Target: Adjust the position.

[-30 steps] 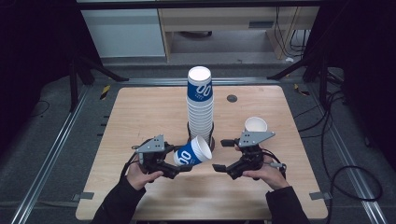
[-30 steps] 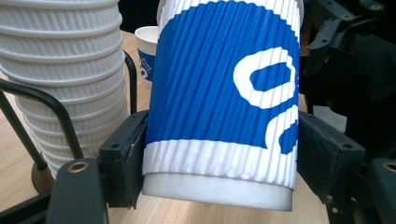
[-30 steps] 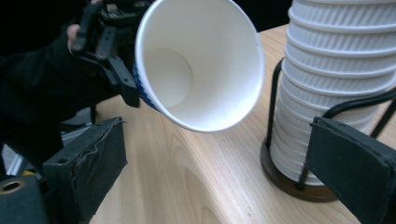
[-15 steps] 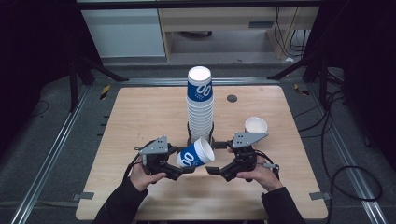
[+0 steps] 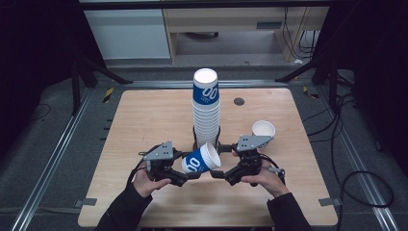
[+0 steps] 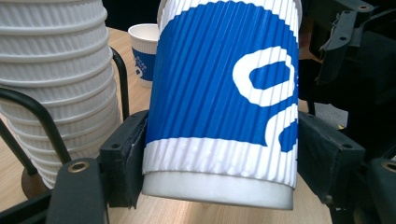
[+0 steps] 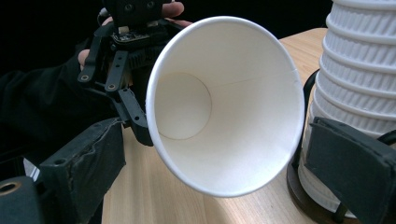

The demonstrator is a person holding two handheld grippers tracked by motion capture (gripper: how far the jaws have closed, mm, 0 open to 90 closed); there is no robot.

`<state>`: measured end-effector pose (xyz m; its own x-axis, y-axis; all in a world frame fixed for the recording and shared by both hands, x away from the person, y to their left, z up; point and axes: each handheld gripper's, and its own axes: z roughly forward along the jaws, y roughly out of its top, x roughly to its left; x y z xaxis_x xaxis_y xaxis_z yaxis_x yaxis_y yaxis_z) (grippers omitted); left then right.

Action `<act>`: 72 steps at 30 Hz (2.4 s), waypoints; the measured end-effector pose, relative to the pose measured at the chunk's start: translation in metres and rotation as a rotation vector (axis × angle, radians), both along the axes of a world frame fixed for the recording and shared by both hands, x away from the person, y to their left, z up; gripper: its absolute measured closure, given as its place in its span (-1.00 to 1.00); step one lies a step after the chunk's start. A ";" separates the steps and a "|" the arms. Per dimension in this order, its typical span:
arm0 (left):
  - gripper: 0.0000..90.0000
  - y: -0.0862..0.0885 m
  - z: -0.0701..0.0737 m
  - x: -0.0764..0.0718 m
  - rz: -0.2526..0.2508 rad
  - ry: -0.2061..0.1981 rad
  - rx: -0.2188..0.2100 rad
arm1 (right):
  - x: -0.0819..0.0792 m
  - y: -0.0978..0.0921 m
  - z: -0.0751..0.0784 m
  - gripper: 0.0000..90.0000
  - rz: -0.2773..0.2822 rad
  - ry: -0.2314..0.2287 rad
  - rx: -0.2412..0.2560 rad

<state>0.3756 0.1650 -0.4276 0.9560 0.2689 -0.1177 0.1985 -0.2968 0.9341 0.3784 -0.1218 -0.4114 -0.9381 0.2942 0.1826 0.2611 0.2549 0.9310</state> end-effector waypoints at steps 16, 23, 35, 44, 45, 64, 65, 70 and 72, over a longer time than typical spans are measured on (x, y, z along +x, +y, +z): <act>-0.44 -0.015 0.000 -0.011 -0.077 -0.020 0.019 | 0.001 0.008 -0.004 -0.83 0.066 0.038 0.024; -0.44 -0.015 0.001 -0.011 -0.087 -0.017 0.023 | 0.001 0.010 -0.007 -0.74 0.105 0.061 0.029; -0.60 -0.012 0.002 -0.009 -0.083 0.014 0.012 | 0.001 0.008 -0.007 -0.66 0.100 0.050 0.008; -0.69 -0.004 0.005 -0.005 -0.055 0.024 0.021 | 0.001 -0.001 0.002 -0.65 0.070 0.014 -0.023; -0.69 -0.003 0.005 -0.005 -0.045 0.024 0.026 | 0.002 -0.004 0.005 -0.65 0.059 0.000 -0.036; -0.72 -0.004 -0.004 0.002 0.002 0.035 0.151 | 0.018 0.030 0.031 -0.66 0.104 -0.008 -0.294; -0.72 -0.005 -0.004 0.001 0.003 0.038 0.155 | 0.018 0.033 0.032 -0.66 0.112 -0.011 -0.307; -0.72 -0.007 -0.006 0.001 0.001 0.037 0.179 | 0.019 0.050 0.032 -0.66 0.150 -0.006 -0.371; -0.71 -0.008 -0.007 0.001 0.002 0.039 0.183 | 0.019 0.055 0.031 -0.66 0.162 -0.007 -0.395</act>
<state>0.3769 0.1575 -0.4343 0.9511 0.2907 -0.1040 0.2343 -0.4605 0.8562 0.3978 -0.0665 -0.3800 -0.9788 0.1889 0.0792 0.1826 0.6295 0.7552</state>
